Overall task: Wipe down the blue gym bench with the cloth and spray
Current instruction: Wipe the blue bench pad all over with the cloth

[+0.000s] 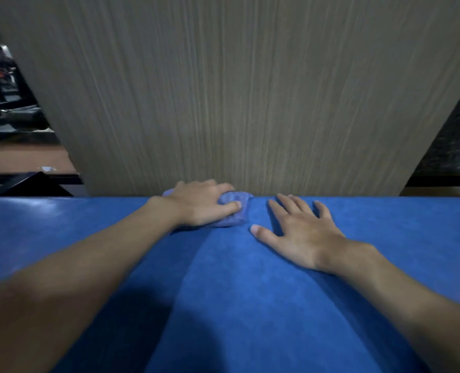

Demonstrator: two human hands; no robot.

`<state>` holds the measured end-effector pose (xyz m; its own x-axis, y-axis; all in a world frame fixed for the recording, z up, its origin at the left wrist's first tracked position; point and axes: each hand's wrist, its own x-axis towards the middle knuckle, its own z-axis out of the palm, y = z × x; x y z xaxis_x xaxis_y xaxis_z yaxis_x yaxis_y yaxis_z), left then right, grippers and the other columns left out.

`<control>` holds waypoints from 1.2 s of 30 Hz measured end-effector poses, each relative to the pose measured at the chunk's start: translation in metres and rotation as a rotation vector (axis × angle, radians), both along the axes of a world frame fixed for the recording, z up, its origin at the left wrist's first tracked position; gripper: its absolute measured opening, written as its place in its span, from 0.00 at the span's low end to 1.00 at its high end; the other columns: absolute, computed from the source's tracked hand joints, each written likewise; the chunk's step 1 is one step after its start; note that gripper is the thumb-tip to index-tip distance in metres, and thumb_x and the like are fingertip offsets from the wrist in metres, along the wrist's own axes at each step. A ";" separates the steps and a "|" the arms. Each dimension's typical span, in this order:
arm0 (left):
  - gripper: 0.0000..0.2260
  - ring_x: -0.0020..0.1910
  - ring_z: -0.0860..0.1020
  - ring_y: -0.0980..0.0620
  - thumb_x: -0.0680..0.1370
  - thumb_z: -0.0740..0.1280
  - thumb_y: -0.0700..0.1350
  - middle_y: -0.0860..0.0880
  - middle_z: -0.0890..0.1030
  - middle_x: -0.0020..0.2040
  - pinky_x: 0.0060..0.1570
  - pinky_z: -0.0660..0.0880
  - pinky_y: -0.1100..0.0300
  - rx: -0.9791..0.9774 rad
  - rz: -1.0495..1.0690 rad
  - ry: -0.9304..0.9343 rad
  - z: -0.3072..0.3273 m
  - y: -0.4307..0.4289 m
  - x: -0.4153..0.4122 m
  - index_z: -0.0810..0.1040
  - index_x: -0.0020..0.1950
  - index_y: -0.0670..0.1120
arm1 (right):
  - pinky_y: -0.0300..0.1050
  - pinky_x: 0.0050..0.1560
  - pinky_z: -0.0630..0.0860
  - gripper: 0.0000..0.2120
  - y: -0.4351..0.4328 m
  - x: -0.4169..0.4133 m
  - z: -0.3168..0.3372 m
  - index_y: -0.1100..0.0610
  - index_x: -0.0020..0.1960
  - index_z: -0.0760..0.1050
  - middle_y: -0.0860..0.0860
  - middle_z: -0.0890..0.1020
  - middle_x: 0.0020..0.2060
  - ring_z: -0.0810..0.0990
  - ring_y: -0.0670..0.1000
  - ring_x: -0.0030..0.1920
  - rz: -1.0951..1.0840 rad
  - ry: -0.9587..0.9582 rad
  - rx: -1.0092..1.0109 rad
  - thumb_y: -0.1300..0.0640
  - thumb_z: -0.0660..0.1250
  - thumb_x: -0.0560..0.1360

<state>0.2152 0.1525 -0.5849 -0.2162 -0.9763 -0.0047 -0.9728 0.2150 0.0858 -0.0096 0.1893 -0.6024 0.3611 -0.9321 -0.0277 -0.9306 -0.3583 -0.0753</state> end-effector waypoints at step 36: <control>0.36 0.63 0.75 0.49 0.65 0.44 0.80 0.54 0.76 0.60 0.62 0.68 0.47 -0.028 0.261 0.043 -0.005 0.046 0.232 0.70 0.64 0.66 | 0.62 0.75 0.43 0.39 0.020 0.232 0.012 0.52 0.78 0.48 0.53 0.54 0.77 0.48 0.52 0.77 0.373 -0.005 0.028 0.30 0.44 0.75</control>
